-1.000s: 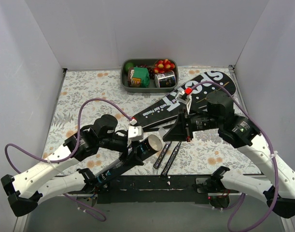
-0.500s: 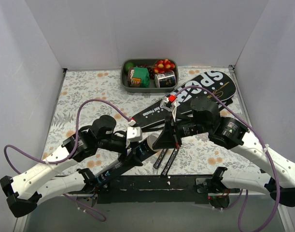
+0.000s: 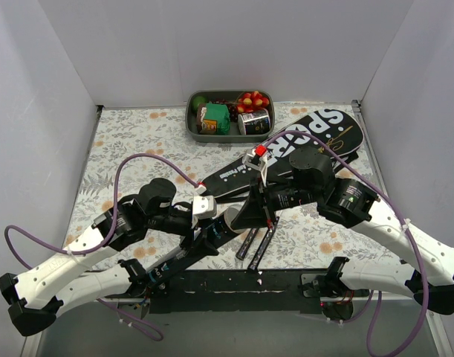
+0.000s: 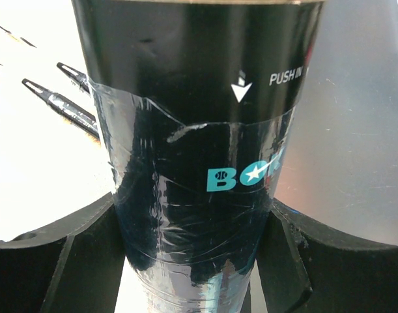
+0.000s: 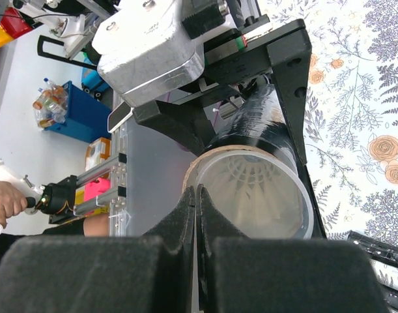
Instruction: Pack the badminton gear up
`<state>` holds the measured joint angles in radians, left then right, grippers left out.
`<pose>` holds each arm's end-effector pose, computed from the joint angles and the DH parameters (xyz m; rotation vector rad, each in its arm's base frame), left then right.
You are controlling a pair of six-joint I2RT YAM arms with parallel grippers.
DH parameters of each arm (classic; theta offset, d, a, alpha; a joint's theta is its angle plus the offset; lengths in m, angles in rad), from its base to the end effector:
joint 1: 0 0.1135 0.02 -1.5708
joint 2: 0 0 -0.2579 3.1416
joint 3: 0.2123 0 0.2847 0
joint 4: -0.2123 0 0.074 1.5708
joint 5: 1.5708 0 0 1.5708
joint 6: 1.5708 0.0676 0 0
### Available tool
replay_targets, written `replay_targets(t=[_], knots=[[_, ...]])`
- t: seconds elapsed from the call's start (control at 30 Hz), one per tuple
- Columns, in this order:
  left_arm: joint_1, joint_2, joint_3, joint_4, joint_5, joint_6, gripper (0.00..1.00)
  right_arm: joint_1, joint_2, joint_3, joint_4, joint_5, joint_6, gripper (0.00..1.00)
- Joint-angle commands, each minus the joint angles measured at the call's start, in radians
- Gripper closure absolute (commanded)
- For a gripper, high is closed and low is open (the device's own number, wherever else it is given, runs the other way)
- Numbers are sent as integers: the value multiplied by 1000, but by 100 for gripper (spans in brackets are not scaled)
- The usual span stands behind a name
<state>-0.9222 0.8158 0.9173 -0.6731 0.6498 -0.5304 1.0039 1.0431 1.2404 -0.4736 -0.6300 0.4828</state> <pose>0.1012 -0.2013 0.3201 0.8945 2.2544 -1.4653 0.1141 0.2534 0.4146 -1.0209 1.8598 1.5480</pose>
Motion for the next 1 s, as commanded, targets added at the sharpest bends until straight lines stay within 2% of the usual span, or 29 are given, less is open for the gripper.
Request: replay_targets(t=[0.0, 0.97], knots=[[-6, -21, -1, 30, 22, -6, 72, 10, -9, 62, 7, 12, -13, 99], [-7, -23, 9, 21, 10, 1, 72, 35, -41, 8, -36, 21, -10, 99]])
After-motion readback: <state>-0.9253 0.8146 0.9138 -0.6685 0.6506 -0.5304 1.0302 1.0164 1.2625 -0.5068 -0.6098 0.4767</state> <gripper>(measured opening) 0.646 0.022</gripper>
